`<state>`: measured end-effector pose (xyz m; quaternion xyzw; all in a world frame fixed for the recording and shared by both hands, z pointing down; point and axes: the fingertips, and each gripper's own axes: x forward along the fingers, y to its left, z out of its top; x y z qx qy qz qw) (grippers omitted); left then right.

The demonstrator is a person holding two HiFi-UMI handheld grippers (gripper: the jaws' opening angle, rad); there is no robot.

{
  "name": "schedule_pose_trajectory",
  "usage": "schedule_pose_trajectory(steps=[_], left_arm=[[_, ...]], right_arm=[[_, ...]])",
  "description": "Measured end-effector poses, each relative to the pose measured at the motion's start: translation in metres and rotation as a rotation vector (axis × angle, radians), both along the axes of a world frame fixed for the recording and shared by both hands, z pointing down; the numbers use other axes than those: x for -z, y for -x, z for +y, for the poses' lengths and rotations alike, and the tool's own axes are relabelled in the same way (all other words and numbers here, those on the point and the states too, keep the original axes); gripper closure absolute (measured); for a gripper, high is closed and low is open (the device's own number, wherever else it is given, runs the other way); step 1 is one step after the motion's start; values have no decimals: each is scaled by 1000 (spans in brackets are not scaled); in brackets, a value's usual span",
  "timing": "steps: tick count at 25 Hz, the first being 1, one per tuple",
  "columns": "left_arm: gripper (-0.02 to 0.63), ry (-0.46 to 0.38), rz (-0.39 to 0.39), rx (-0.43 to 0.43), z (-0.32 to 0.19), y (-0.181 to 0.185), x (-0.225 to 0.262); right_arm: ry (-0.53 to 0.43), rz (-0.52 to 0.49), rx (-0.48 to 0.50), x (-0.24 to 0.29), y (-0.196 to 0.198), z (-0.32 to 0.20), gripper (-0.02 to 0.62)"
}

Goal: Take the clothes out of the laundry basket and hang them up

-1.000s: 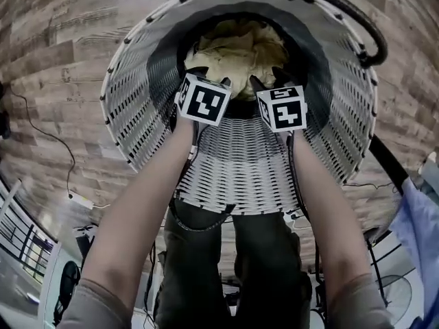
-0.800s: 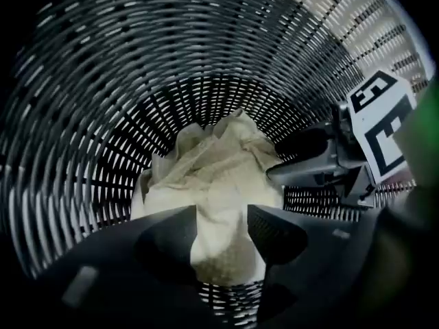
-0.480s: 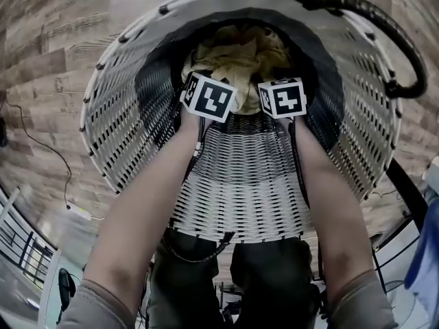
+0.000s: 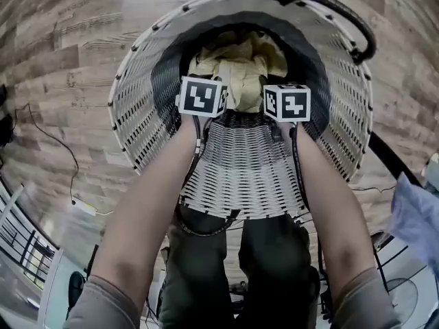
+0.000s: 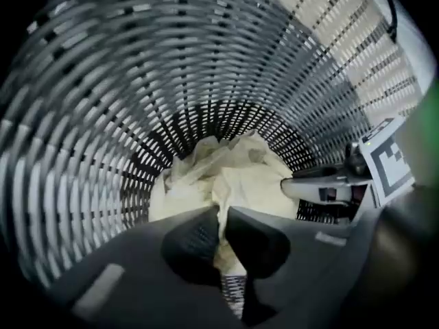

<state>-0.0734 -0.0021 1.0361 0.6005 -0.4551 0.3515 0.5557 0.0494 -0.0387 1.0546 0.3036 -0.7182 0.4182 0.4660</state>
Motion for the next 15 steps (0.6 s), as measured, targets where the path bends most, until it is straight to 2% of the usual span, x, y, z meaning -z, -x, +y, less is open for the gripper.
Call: schedule_pose_trajectory(steps=[4,8,15], left_arm=[[594,2,16,46,-9,1,36],[594,-19,26,40,-13,1,80],[594,-71,55,103,-16,20,164]], right_arm=[[12,-47,-122,49,4,-8,538],[-10,-107,-253,107,9,-22,540],[-80,-138,-285,207,1,-31,540]])
